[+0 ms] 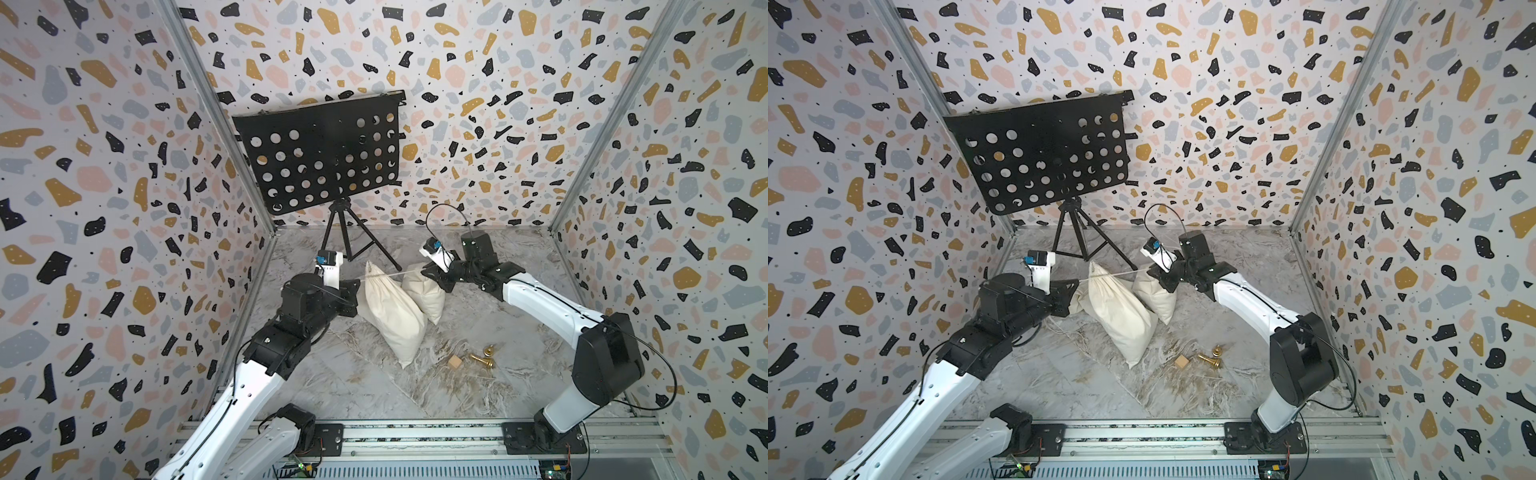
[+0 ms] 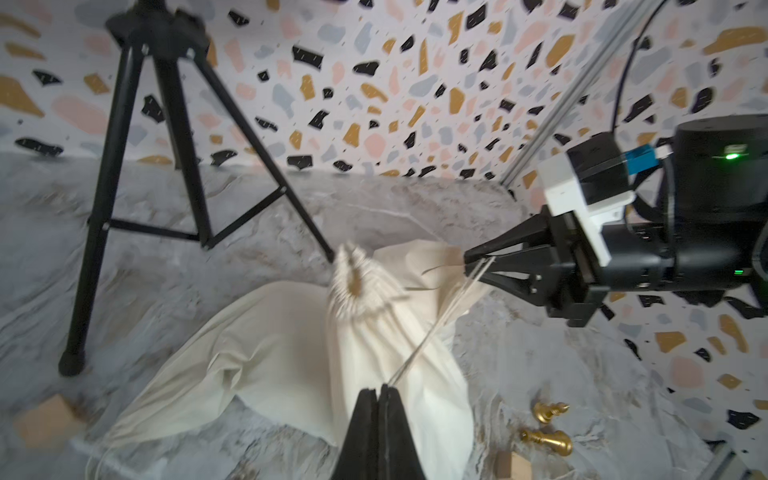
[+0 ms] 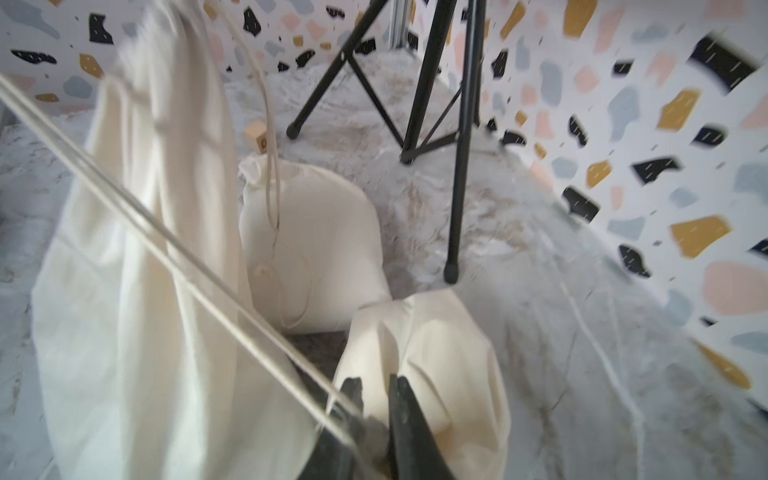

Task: Close the soil bag
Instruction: Frap the soil bag at the center of the board, then adjust the soil bag at the center of the board.

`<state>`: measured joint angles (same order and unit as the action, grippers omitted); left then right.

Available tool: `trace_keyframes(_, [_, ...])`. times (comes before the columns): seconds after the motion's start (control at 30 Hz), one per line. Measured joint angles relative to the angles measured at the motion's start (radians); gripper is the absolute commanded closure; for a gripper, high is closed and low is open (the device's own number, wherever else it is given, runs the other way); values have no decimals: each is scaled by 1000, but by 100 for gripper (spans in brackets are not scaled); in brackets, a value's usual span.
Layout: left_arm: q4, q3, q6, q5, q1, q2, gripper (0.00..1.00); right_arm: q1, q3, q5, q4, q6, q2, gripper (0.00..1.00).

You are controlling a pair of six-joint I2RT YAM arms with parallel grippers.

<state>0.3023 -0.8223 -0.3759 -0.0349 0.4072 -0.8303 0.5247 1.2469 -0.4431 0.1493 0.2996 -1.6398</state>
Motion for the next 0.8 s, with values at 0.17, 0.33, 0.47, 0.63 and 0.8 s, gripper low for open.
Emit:
trace_keyframes(0.17, [-122,204,-35,140,-24,3,100,-12,-100,63,0,-106,53,35])
trace_keyframes(0.33, [-193,315,-55,329,-61,28,69,-109,-278,134,-68,-177,305,14])
trace_keyframes(0.47, [-214,391,-57,439,-86,144,9,-260,-464,262,-218,-257,500,1])
trace_keyframes(0.63, [-295,422,-2,563,-94,244,0,-360,-688,509,-374,-349,506,1])
trace_keyframes(0.8, [-452,503,98,669,-170,170,0,-419,-823,657,-476,-392,403,1])
